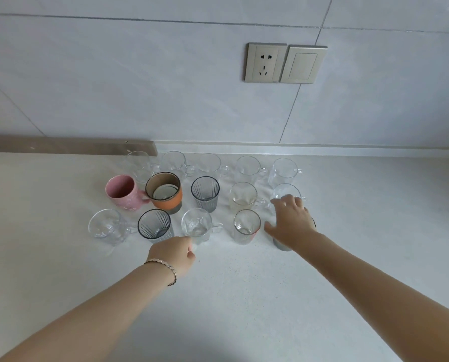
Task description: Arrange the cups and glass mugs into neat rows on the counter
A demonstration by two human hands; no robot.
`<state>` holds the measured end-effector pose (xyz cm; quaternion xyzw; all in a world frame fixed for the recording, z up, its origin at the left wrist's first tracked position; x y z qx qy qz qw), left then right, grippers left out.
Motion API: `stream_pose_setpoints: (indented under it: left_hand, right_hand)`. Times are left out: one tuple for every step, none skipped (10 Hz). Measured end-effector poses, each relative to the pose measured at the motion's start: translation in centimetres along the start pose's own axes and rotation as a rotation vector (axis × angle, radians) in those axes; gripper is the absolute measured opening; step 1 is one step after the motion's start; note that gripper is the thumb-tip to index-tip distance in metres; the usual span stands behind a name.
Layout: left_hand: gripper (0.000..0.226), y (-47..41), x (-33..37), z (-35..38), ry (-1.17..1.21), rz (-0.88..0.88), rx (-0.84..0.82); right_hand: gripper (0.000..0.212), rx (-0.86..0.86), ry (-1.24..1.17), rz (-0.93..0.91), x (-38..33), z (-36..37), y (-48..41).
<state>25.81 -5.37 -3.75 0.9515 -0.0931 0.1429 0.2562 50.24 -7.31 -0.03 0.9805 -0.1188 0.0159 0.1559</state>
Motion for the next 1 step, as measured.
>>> stream_pose_setpoints:
  left_hand:
    - [0.019, 0.62, -1.67, -1.25, 0.042, -0.025, 0.016]
  right_hand:
    - [0.041, -0.084, -0.07, -0.083, -3.31, -0.72, -0.06]
Point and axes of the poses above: each hand's wrist, its own y-axis away from the middle knuckle, its own z-axis out of the palm, x = y × z, the point moved 3 cm from there along -y, towards the middle knuckle, and after that the axes turned 13 degrees about y, right-handed, at the moved point
